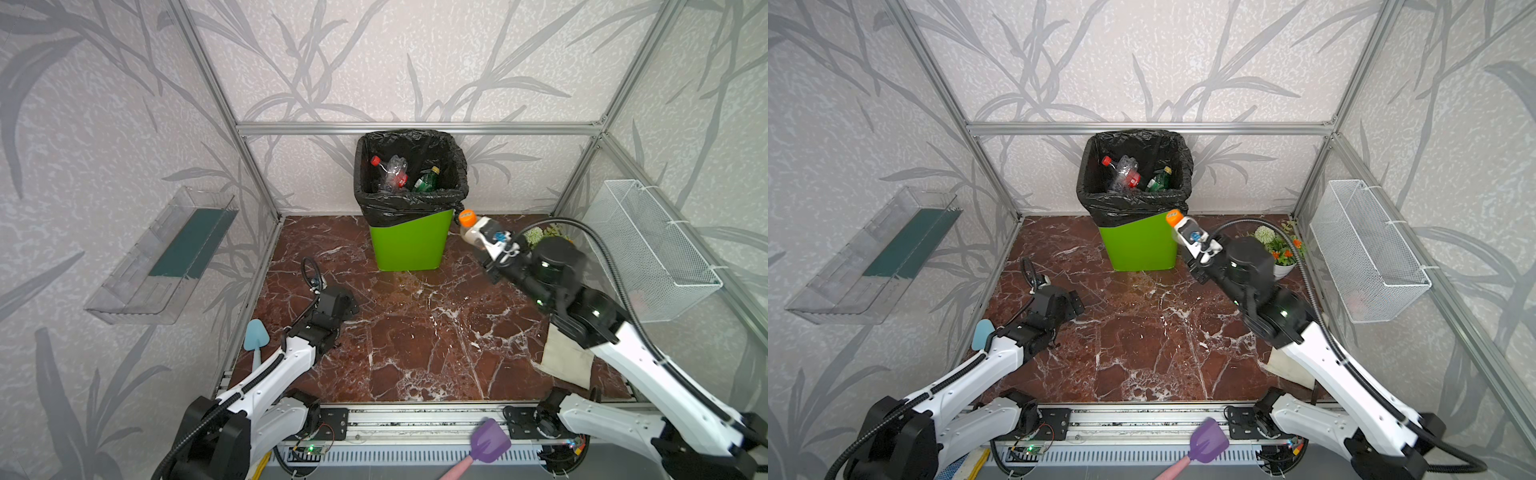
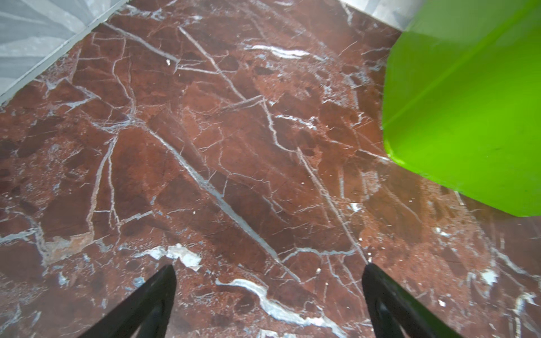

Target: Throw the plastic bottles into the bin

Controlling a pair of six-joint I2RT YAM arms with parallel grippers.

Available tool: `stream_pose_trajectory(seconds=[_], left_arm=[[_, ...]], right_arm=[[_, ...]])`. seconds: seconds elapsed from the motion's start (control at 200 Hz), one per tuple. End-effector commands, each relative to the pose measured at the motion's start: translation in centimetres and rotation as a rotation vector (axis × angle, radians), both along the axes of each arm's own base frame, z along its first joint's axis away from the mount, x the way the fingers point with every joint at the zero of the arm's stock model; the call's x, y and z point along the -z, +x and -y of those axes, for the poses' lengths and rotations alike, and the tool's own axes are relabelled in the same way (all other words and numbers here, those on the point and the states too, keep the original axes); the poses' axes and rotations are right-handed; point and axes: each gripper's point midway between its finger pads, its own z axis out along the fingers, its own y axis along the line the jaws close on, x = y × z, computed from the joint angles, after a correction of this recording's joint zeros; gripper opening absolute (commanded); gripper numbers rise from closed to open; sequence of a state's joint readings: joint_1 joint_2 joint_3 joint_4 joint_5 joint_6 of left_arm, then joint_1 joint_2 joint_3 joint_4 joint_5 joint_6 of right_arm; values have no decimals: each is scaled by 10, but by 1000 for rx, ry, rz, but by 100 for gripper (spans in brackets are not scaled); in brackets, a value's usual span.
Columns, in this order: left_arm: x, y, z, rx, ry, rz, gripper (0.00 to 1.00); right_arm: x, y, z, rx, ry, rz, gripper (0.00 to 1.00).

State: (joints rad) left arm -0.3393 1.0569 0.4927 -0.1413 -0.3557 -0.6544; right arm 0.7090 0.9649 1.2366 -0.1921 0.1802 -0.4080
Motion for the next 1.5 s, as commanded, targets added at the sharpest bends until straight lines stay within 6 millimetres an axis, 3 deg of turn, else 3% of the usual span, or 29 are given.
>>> stream_pose_trajectory(seconds=[0.0,0.06,0.14,0.185,0.245,0.3,0.365,0.425,0.51,0.55,0.61,0.72,0.785,0.8,0.825,0.835,0.845,0.85,0.885,0.89,0.905,0.935,0.95,0.955,1.0,1.09,1.36,1.495], left_arm=[[2,4,-2,-3,5,-8,99],[1,6,-1,6,1,-11,99],[0,9,3,21,-4,-13,99],[0,10,4,25,-9,-11,99],[0,12,6,32,-17,-10,99],[0,14,9,38,-25,-15,99],[1,15,11,43,-31,-25,99],[1,16,12,48,-38,-32,99],[0,16,15,62,-44,-36,99],[1,16,15,69,-39,-39,99],[2,14,13,67,-30,-47,99],[2,12,10,64,-17,-52,99],[-1,10,9,62,-16,-43,99],[-1,10,9,61,-16,-41,99],[-3,9,9,60,-18,-34,99],[-3,9,8,59,-18,-32,99],[-3,9,8,57,-18,-30,99],[-4,9,8,57,-18,-28,99],[-6,8,7,54,-18,-15,99],[-6,8,6,52,-17,-13,99],[-6,8,6,52,-18,-8,99],[-8,7,5,47,-17,4,99],[-8,7,4,45,-16,9,99],[-9,7,4,43,-15,11,99],[-10,6,1,35,-6,19,99],[-13,4,-5,22,20,31,99],[-25,4,-15,-9,58,84,99],[-28,3,-19,-16,85,90,99]], right_arm=[[-79,-19,15,-2,191,237,42],[-111,-24,20,-6,249,312,42],[-139,-16,11,-44,306,341,42],[-149,-5,0,-78,330,334,42],[-151,26,-18,-109,370,268,42],[-142,62,-42,-163,388,147,42],[-110,111,-81,-191,329,-33,45],[-75,154,-105,-152,269,-184,58],[-53,197,-98,-27,269,-298,92],[-62,207,-85,28,311,-292,99],[-81,205,-71,67,354,-241,99],[-120,179,-55,63,388,-160,99],[-125,169,-56,38,377,-167,99],[-133,161,-52,33,386,-150,99],[-129,162,-53,33,383,-153,99],[-137,155,-49,29,395,-135,99],[-130,160,-52,29,393,-142,99],[-140,151,-47,22,406,-121,99],[-132,153,-50,8,420,-100,99],[-141,144,-44,3,433,-77,99],[-134,147,-47,-6,438,-71,99],[-143,130,-38,-26,479,-15,99],[-132,132,-40,-29,484,-16,99],[-138,126,-36,-33,495,5,99],[-132,115,-27,-37,528,44,99],[-103,105,-8,-3,519,58,99],[17,93,74,213,465,55,99],[81,83,107,302,401,13,99]])
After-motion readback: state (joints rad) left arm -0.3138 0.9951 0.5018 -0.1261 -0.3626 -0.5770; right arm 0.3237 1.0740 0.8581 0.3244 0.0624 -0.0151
